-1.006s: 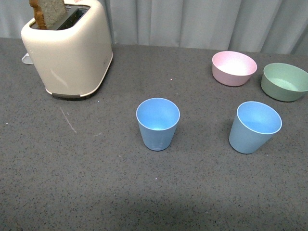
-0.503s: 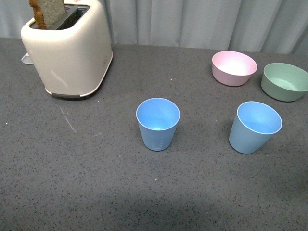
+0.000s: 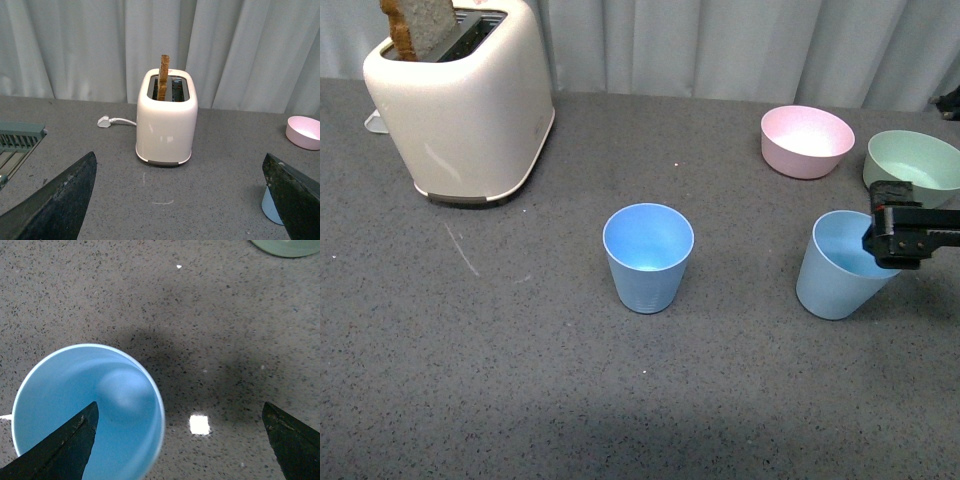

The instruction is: Stack blue cups with both arms

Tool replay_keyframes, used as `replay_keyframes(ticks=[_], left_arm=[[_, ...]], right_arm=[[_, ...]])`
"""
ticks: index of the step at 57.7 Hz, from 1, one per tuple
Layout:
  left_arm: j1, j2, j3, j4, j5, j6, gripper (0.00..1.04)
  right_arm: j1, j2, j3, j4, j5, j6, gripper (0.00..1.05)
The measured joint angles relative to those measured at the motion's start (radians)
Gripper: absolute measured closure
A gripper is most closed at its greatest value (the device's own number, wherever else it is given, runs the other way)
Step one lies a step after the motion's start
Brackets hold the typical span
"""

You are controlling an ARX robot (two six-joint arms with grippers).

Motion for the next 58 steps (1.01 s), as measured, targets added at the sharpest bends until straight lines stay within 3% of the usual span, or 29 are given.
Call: replay_keyframes(ticks=[5,30,32,38,48,58], left_arm=[[0.000,0.000,0.000,0.000,0.000,0.000,0.07],[0.000,0.000,0.000,0.000,0.000,0.000,0.07],[0.000,0.000,0.000,0.000,0.000,0.000,0.07],[0.000,0.000,0.000,0.000,0.000,0.000,0.07],[0.000,0.000,0.000,0.000,0.000,0.000,0.07],[0.000,0.000,0.000,0.000,0.000,0.000,0.07]], right_arm=[[0.010,0.035,0.028,-0.012,0.008,0.019,0.18],[0.021,0.075,0.091,-0.092,-0.014,0.105,0.78],[0.022,0.075,0.093,-0.099,-0.020,0.112,0.89],[0.022,0.075,0.097,-0.111,-0.023,0.119,1.02],[0.018,0.048,0.102,-0.143,-0.077,0.147,1.04],[0.068,-0.097,0.159,-0.219,-0.234,0.200,1.04]])
